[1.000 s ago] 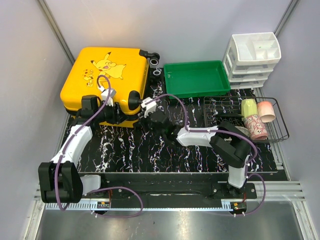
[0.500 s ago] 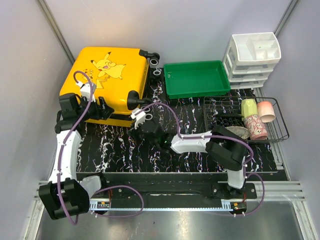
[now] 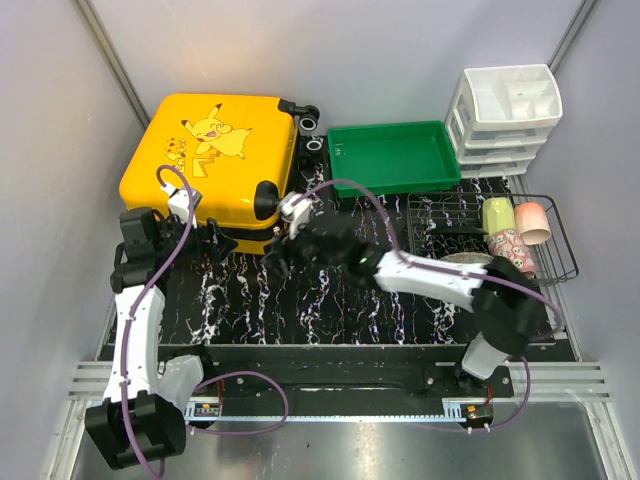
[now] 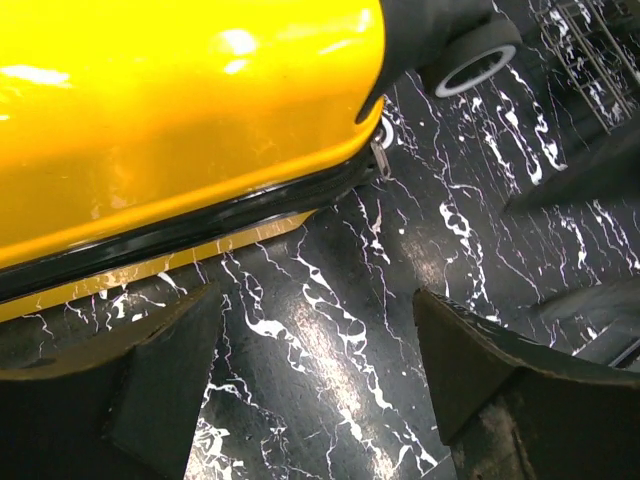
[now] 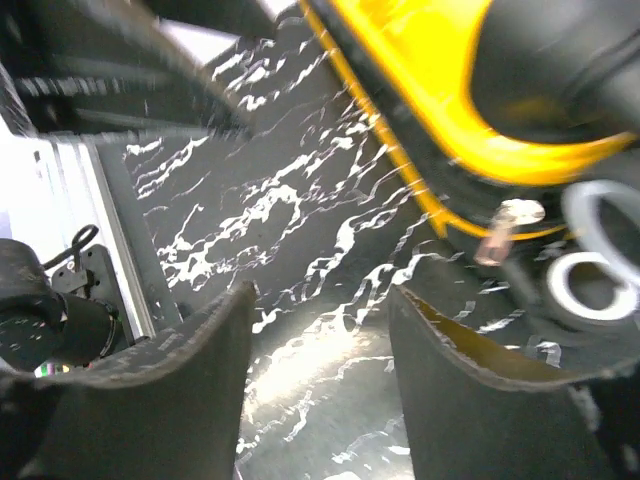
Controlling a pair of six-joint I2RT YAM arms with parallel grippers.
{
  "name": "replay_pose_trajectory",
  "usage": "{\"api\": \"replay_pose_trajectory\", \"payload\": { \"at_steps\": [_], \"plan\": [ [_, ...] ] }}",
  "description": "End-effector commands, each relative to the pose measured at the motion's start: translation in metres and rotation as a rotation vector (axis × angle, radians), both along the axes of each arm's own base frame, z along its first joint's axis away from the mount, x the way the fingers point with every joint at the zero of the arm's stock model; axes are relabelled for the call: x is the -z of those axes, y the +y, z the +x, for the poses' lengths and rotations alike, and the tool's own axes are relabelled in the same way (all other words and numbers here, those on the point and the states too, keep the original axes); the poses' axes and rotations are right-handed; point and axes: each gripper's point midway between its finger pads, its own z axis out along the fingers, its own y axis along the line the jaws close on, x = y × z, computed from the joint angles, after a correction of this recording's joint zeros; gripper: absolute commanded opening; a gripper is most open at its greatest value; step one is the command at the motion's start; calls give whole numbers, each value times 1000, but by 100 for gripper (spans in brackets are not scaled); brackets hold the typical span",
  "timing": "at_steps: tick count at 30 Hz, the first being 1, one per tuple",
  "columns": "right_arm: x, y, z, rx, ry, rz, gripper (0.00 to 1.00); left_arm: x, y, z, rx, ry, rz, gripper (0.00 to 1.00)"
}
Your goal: Open, take out, and arrange the luggage
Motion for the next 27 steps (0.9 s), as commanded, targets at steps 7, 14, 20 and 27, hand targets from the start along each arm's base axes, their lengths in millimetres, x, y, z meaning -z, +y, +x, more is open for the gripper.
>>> {"api": "replay_pose_trajectory", "payload": {
  "at_steps": [7,14,20,27],
  "plan": [
    [-9,-91,19,112,26,-70,83,-17,-5,5,28,-56,-24,81],
    [17,-58,36,147,152,-3,84,-24,-2,6,-21,-78,-37,81],
    [30,-43,67,333,65,-26,78,-24,-1,4,-50,-87,-46,81],
    [44,-28,80,548,-21,-135,77,-23,2,9,-96,-88,-78,81]
  ]
}}
